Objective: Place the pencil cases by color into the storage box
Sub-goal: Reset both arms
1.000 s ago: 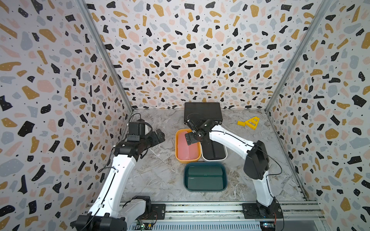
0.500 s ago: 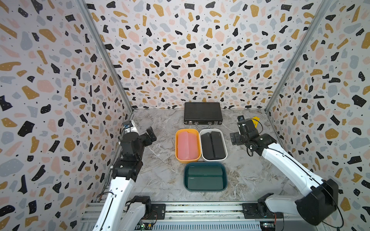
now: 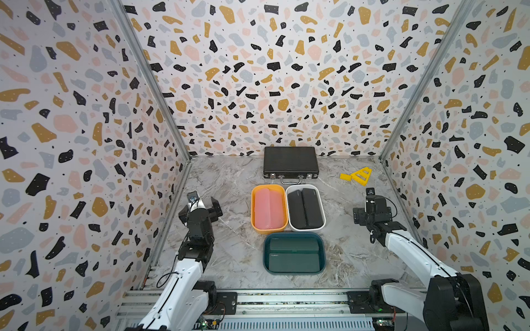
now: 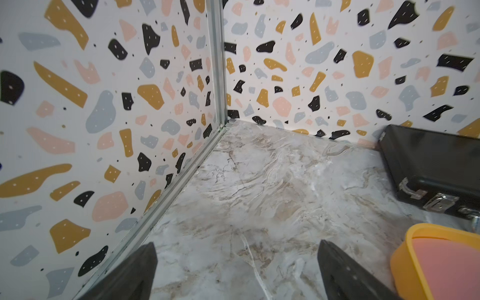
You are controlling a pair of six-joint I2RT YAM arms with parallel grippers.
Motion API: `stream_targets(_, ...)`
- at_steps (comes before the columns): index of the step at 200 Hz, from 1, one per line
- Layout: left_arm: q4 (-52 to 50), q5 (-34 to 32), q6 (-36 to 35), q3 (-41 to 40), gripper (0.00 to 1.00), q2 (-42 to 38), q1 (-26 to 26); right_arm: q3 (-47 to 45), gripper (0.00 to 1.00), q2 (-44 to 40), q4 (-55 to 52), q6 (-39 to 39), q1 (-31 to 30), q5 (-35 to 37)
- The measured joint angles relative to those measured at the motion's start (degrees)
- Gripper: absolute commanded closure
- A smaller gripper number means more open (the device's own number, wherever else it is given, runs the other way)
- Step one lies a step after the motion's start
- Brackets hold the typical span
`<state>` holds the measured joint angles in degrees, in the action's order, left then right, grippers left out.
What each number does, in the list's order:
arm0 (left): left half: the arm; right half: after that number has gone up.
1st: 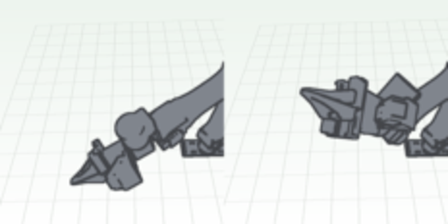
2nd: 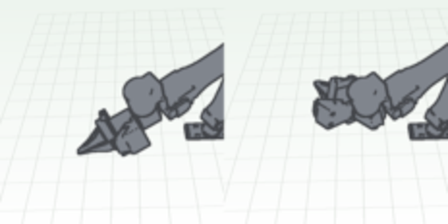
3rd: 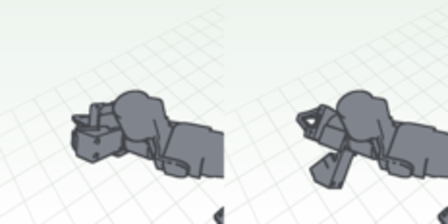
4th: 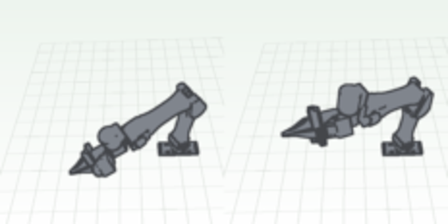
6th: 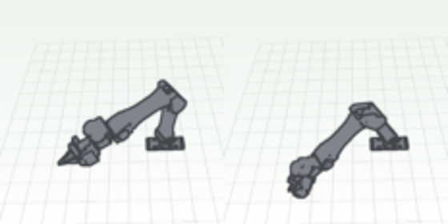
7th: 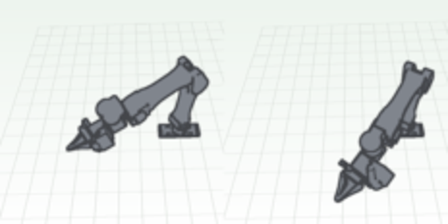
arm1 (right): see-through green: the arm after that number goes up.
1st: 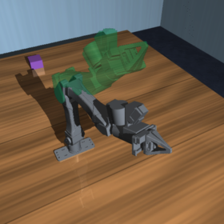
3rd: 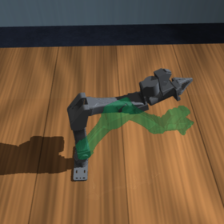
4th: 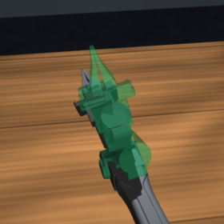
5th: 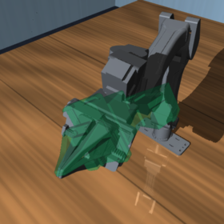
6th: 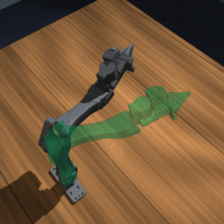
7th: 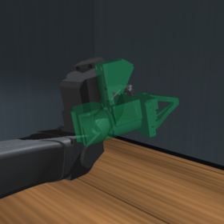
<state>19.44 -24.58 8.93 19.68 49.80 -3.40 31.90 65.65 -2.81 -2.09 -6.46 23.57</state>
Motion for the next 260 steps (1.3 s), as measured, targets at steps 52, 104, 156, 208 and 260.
stream_targets(52,12.35,1.57,-1.46,-3.45,0.0,16.33,0.61,-16.04,0.01,5.31,29.22,-2.82,2.36,-4.11)
stream_targets(104,29.05,9.46,-3.52,-4.72,0.0,32.37,2.14,-21.53,0.01,22.71,59.12,-2.34,7.56,-12.48)
stream_targets(156,28.33,12.61,-4.39,-3.34,0.0,32.06,2.12,-10.95,0.01,21.59,54.86,-1.18,8.11,-19.8)
stream_targets(208,28.3,13.42,-4.52,-3.23,0.0,31.89,2.12,-11.47,0.01,21.66,53.33,-0.28,8.11,-22.62)
stream_targets(260,28.33,13.6,-4.74,-3.23,0.0,31.89,2.12,-11.47,0.01,21.66,53.33,0.07,8.11,-24.04)
